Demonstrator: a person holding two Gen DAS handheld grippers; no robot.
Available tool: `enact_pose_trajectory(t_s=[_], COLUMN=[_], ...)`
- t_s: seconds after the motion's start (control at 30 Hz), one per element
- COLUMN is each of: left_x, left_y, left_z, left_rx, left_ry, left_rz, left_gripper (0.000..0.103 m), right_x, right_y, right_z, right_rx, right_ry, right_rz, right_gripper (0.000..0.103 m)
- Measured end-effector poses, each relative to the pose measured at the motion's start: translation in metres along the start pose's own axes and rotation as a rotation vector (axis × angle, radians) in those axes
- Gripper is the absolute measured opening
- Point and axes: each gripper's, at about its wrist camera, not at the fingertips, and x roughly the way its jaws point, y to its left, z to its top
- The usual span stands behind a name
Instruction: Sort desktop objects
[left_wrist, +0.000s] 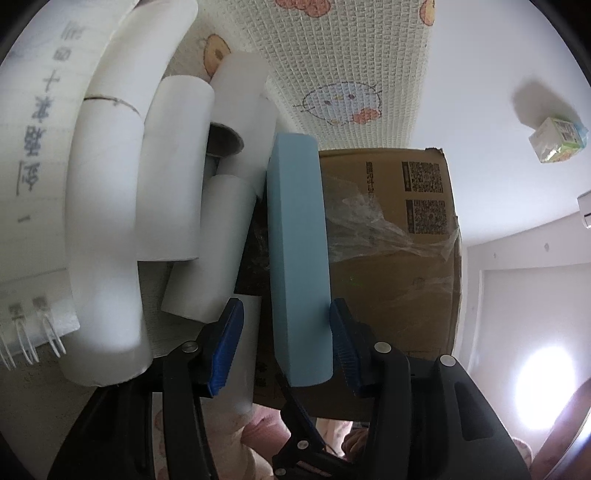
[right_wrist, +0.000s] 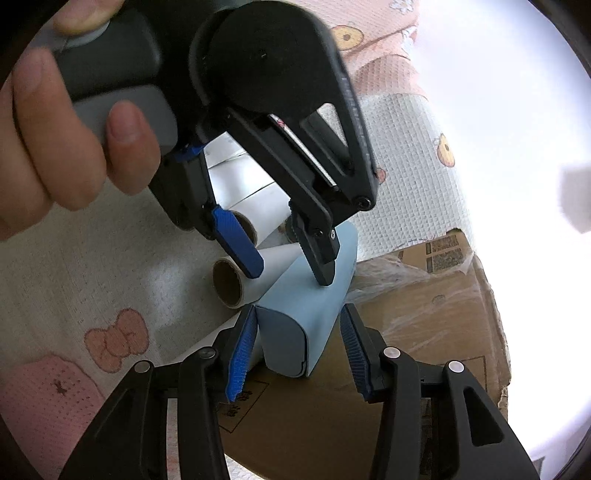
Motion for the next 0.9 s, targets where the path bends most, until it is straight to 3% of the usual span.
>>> enact_pose_trajectory(t_s=[0.1,0.23,0.33,0.4,0.53,0.63,0.8,0.9], left_x=[0.007,0.024,0.021,0.017,0.005,-0.014,-0.05,-0.085], left_y=[-0.012,-0.021,-0.019,-0.023,-0.033,-0.032,-0.035,-0.031], left_z=[0.001,0.011,0.007,0.005,-0.001,-0.004,-0.019,-0.033], left_rx=[0.041,0.057,0.071,0.088,0.144,0.123,0.132,0.113], left_ry=[0.001,0.064,0.086,0.077,0.017,-0.042,-0.167,-0.249], left_rz=[0.024,0.095,0.095,0.134,0.19,0.15,0.168,0.125], left_gripper=[0.052,0.052,0.035,0.034,0.034,0.034,0.033,0.033], right_x=[-0.002,-0.006,-0.005,-0.004,-0.004,-0.005,-0.011,-0.014], right_y=[-0.004,-0.01,-0.01,-0.008,-0.007,-0.008,-0.01,-0.019], right_z=[-0.001,0.001,0.001,0.0,-0.002,-0.003,0.002,0.01], right_rx=[0.006,0.031,0.025,0.012,0.001,0.001,0.001,0.045], right_ry=[-0.006,-0.013,-0.009,0.003,-0.002,-0.013,-0.053,-0.079], right_rz=[0.01,0.048,0.048,0.049,0.025,0.021,0.04,0.053], right_gripper=[0.042,0.041,0.041,0.041,0.041,0.041,0.041,0.041])
